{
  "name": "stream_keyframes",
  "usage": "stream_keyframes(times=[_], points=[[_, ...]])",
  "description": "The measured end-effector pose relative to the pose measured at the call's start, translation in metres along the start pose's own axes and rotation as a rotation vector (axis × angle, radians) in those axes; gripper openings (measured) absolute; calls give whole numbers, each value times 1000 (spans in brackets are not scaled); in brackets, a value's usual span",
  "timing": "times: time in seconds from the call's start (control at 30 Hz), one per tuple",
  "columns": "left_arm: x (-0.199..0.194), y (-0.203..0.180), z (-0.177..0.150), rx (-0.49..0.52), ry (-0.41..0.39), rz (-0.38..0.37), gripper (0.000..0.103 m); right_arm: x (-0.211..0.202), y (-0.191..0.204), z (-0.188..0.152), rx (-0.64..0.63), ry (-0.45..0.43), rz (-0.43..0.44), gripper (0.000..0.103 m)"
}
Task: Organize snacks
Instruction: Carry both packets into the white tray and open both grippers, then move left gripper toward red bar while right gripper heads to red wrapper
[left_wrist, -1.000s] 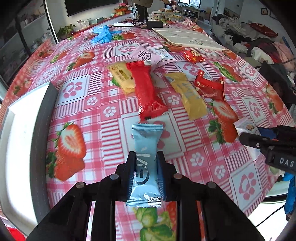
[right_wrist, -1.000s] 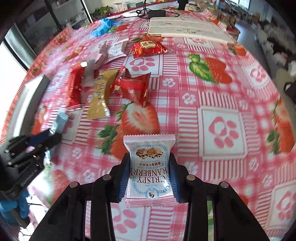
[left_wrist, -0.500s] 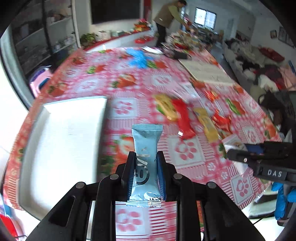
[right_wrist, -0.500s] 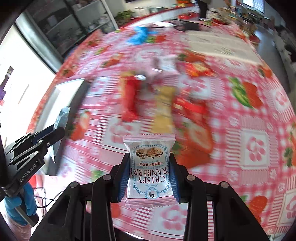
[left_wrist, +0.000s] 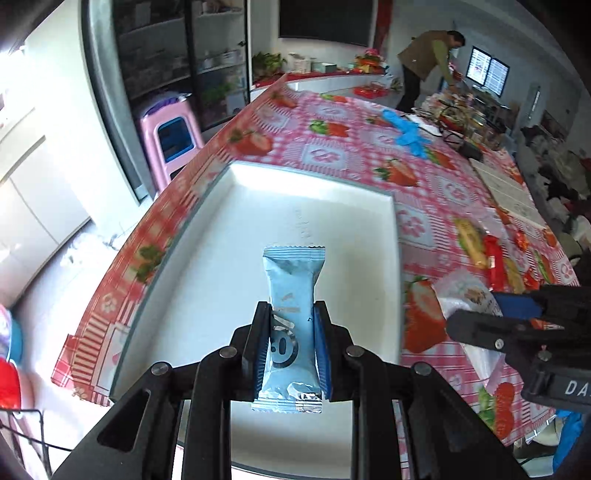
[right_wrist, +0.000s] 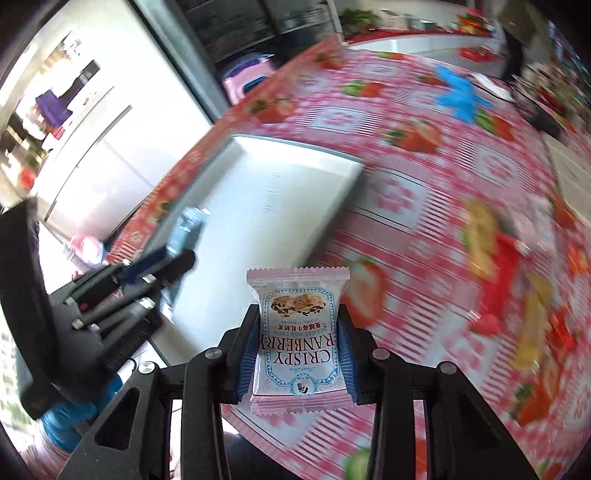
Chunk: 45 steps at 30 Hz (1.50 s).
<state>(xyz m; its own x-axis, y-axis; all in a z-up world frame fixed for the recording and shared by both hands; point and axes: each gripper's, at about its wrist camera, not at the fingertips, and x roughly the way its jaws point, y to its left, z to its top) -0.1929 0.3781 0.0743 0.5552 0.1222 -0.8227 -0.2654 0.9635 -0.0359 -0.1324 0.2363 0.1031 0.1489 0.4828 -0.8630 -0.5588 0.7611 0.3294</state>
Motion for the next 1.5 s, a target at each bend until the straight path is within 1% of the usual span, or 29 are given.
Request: stream_keyframes(times=[0.1, 0.27, 0.3, 0.33, 0.4, 0.43, 0.47, 0.5, 0.57, 0.67, 0.77, 0.83, 0.9, 1.0, 1.07, 1.13, 1.2, 1.3, 1.37, 1.47, 1.5], points=[[9, 15, -5, -30, 22, 13, 25, 20, 24, 16, -35, 17, 11, 40], [28, 29, -12, -59, 72, 16, 26, 45, 45, 30, -63, 51, 23, 40], [31, 30, -15, -61, 82, 23, 31, 48, 47, 31, -64, 58, 25, 41], [32, 30, -16, -60, 86, 29, 36, 52, 46, 32, -64, 68, 28, 44], [34, 28, -17, -52, 84, 43, 67, 55, 44, 32, -59, 80, 13, 48], [33, 26, -17, -48, 76, 50, 72, 55, 43, 32, -60, 78, -1, 68], [30, 24, -16, -43, 64, 51, 75, 53, 39, 30, -62, 69, -20, 92], [29, 22, -13, -38, 60, 46, 76, 50, 35, 29, -63, 58, -38, 98], [24, 16, -8, -29, 56, 30, 76, 40, 22, 24, -71, 43, -85, 99], [14, -3, 4, -6, 44, -18, 78, 30, -4, 15, -54, 47, -154, 99], [2, -38, 15, 51, 28, -86, 79, 13, -44, 1, 15, 40, -197, 99], [-3, -68, 19, 111, 27, -130, 80, -1, -74, -11, 77, 25, -220, 99], [-2, -103, 21, 175, 47, -174, 81, -19, -109, -24, 148, -6, -256, 99], [11, -154, 21, 251, 95, -215, 81, -44, -159, -42, 245, -44, -304, 99], [26, -181, 20, 277, 135, -241, 81, -59, -193, -56, 300, -50, -333, 99], [46, -209, 18, 287, 184, -268, 81, -68, -215, -67, 321, -44, -360, 99], [63, -227, 19, 294, 206, -258, 81, -73, -232, -79, 305, -32, -394, 99], [81, -247, 22, 295, 216, -229, 81, -70, -249, -89, 260, -11, -439, 99], [91, -256, 27, 287, 223, -218, 81, -66, -257, -93, 239, -2, -445, 99], [101, -263, 30, 275, 236, -207, 81, -54, -264, -88, 216, 3, -428, 99], [104, -265, 31, 271, 241, -199, 80, -50, -267, -86, 210, 3, -421, 99]])
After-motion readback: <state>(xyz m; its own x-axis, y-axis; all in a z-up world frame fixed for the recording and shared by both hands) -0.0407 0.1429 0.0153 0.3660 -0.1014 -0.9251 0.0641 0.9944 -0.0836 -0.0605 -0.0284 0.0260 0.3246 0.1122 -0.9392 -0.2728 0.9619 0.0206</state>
